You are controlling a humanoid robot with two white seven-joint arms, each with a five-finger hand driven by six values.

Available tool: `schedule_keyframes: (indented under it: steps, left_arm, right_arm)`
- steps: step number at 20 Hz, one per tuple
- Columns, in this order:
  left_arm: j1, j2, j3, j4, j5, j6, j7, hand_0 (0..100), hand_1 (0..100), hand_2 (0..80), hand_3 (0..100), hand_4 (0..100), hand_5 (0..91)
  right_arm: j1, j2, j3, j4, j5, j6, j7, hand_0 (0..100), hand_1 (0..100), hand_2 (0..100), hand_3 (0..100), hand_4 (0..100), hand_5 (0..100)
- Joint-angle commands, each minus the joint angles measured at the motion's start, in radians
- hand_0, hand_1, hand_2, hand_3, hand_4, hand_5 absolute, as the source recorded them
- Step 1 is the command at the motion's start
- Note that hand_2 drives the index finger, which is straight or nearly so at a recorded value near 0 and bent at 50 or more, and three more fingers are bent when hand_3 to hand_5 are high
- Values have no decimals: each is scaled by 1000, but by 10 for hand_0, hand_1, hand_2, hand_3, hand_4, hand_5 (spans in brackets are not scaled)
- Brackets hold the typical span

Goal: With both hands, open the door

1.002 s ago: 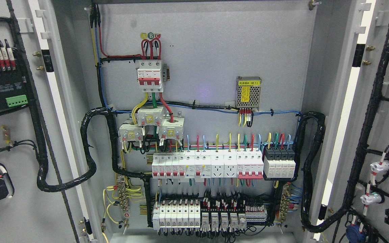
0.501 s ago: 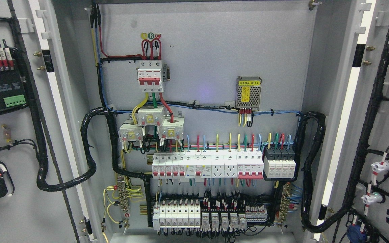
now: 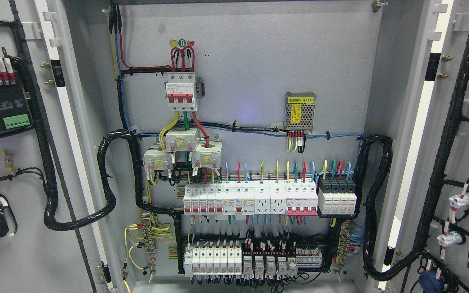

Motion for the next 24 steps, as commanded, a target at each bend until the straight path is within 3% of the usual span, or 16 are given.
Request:
schedule_keyframes:
  steps: [1,5,13,24]
  left_arm:
    - [8,21,-5,0,20,-5,0,0,0,0,0,42,0]
    - [14,29,-19,-5,22,-11,-3,0,0,0,0,43,0]
    - [131,32,-48,-71,24,-102,-4,0,0,0,0,43,0]
    - [160,30,-91,-105,22,-165,-3,0,0,0,0,43,0]
  right_arm:
    - [-3,-19,-12,27,-8,2,3,0,0,0,0,0,0]
    - [-2,-19,-12,19,-8,0,3,0,0,0,0,0,0]
    - [8,-9,7,-64,-6,-3,1,0,0,0,0,0,0]
    - [23,-11,126,-151,7,-4,1,0,0,0,0,0,0]
